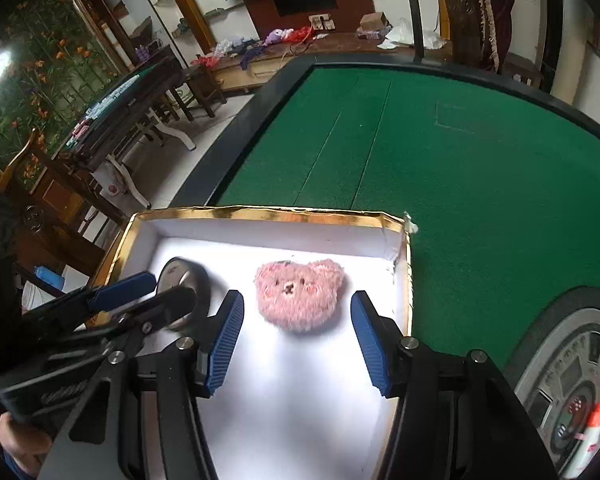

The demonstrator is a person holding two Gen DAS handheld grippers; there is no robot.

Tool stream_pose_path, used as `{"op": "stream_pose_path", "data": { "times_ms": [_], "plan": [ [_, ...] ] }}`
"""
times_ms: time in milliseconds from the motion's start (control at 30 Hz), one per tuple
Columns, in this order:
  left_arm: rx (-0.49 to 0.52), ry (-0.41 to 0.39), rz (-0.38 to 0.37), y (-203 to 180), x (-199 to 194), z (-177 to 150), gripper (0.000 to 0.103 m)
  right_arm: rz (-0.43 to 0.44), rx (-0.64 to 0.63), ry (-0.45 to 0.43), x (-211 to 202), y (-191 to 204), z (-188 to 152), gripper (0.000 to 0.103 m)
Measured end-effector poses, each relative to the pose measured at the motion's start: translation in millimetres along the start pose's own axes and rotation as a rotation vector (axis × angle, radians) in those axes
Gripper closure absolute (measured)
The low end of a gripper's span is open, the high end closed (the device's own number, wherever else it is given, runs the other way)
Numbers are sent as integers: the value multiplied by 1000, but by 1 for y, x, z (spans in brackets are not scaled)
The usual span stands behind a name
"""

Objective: Organize objects
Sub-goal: 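Lower the plush and tape roll into the tray and open both tools, then grasp the black lipstick tube with the left tool while the right tool grasps a white pill bottle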

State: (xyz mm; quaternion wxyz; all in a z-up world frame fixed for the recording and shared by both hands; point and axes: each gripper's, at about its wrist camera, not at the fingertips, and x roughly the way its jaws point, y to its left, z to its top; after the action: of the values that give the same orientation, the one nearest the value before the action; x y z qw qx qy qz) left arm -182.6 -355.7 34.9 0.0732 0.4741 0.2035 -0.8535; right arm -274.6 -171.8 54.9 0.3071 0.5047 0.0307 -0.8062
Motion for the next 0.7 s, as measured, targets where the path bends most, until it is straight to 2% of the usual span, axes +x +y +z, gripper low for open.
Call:
{"op": "stream_pose_path", "data": {
  "times_ms": [167, 300, 433, 533, 600, 667, 700],
  "plan": [
    [43, -44, -56, -16, -32, -13, 42, 60, -26, -72, -48, -2, -29, 47],
    [160, -113, -114, -53, -74, -41, 42, 156, -45, -143, -108, -12, -84, 47],
    [324, -117, -200, -106, -100, -85, 42, 218, -49, -221, -165, -38, -138, 46],
    [466, -90, -245, -150, -102, -125, 42, 228, -51, -273, -200, -62, -180, 39],
    [549, -63, -255, -178, -95, -151, 42, 210, -62, -318, -218, -80, -209, 30],
    [621, -38, -230, -203, -84, -171, 43, 167, -70, -339, -224, -90, -225, 30],
    [661, -27, -183, -215, -76, -180, 51, 144, -77, -356, -227, -96, -235, 30]
  ]
}}
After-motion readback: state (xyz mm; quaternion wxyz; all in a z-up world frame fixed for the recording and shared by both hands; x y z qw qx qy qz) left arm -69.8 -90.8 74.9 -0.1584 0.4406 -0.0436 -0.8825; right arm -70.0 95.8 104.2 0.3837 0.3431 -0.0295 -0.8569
